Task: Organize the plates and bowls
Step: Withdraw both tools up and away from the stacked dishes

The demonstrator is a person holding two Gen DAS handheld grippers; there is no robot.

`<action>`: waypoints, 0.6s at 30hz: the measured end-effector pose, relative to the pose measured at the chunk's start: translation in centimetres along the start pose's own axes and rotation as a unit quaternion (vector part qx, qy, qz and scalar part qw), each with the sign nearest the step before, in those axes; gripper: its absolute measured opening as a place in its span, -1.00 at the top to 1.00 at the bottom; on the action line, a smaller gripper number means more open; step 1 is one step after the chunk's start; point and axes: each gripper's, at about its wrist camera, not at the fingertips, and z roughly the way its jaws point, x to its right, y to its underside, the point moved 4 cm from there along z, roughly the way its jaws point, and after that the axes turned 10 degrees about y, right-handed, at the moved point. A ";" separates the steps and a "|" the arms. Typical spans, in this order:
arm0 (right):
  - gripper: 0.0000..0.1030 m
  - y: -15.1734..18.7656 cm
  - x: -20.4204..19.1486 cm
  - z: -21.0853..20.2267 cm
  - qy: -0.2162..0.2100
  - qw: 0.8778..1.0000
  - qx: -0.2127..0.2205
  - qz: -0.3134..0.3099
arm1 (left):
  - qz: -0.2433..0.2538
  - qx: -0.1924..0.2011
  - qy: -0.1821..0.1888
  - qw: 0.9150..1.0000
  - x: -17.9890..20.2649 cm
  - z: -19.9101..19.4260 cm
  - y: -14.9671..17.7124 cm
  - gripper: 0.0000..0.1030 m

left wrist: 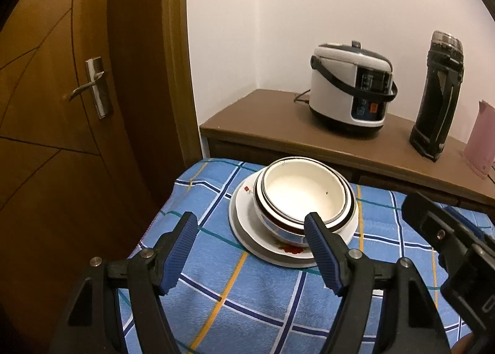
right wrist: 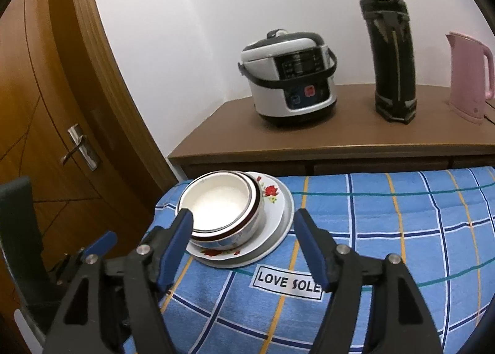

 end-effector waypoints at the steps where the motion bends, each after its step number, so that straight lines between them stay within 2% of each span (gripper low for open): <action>1: -0.35 0.1 0.1 -0.1 0.001 1.000 0.002 0.002 | -0.002 0.005 0.001 1.000 0.0 -0.3 0.0 -0.43; 6: -0.35 0.5 0.7 -0.8 0.002 1.000 0.015 0.007 | 0.001 0.015 -0.003 1.000 0.2 -1.0 0.2 -0.43; 9: -0.47 0.6 0.5 -1.2 0.006 1.000 0.026 -0.002 | 0.001 0.020 -0.006 1.000 0.2 -1.4 0.3 -0.44; 18: -0.55 1.1 0.4 -2.6 0.004 0.998 0.057 -0.011 | 0.005 0.043 -0.013 0.999 0.2 -2.7 0.2 -0.46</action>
